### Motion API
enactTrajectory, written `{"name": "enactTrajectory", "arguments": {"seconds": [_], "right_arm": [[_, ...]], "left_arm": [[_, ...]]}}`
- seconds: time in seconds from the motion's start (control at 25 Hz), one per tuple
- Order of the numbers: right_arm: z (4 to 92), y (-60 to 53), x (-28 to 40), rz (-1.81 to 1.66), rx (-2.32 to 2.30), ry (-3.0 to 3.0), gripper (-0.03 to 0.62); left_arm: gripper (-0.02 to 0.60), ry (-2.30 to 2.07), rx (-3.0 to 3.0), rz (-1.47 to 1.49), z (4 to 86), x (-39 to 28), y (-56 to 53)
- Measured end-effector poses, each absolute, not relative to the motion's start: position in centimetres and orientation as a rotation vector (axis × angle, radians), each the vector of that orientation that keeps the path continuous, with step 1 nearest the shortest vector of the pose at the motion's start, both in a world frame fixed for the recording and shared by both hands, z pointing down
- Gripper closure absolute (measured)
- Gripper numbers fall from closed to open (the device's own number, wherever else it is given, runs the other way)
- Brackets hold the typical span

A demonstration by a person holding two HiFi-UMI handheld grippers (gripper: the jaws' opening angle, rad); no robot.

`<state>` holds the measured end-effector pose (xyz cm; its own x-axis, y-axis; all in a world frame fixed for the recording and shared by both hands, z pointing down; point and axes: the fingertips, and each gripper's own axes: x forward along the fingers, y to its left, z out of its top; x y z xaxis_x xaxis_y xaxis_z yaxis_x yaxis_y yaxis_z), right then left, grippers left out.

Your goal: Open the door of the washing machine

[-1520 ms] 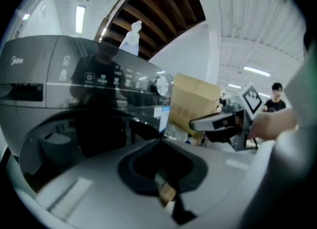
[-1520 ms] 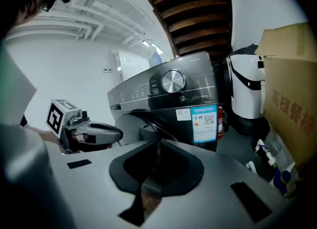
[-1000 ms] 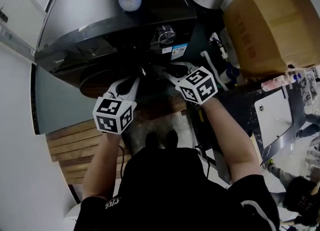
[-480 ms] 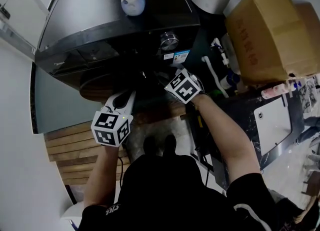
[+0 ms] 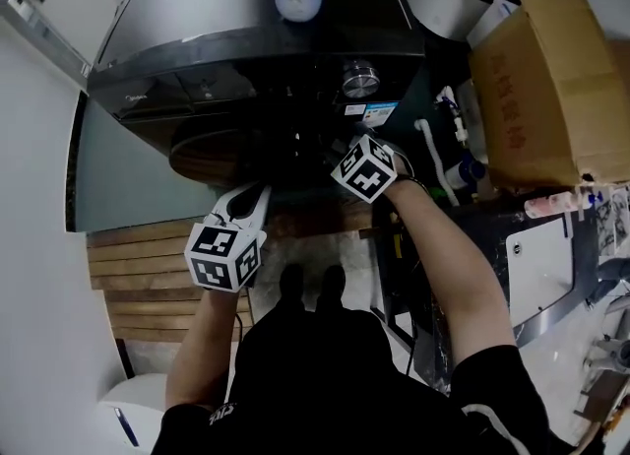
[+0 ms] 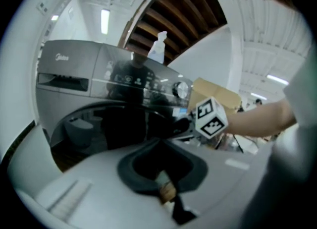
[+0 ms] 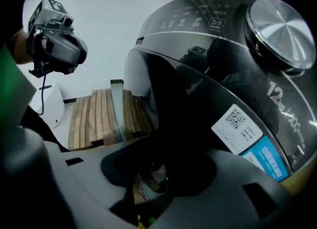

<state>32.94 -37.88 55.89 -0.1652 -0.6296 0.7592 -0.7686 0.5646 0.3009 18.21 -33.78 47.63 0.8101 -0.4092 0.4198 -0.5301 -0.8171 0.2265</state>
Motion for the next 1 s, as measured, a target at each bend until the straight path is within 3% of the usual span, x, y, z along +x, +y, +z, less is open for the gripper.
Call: {"name": "enactTrajectory", "arguments": {"seconds": [0.48,1.0], "right_arm": [[55.8,-37.5,32.9,0.190,1.046,-1.965,0.473],[55.6,-37.8,32.5,0.136,1.065,-2.031,0.462]], "left_arm": [[0.572,-0.989,2.606,0.414,45.3,17.0,-33.7],[0.572,-1.125,2.554,0.434,45.5,17.1,-32.3]]}}
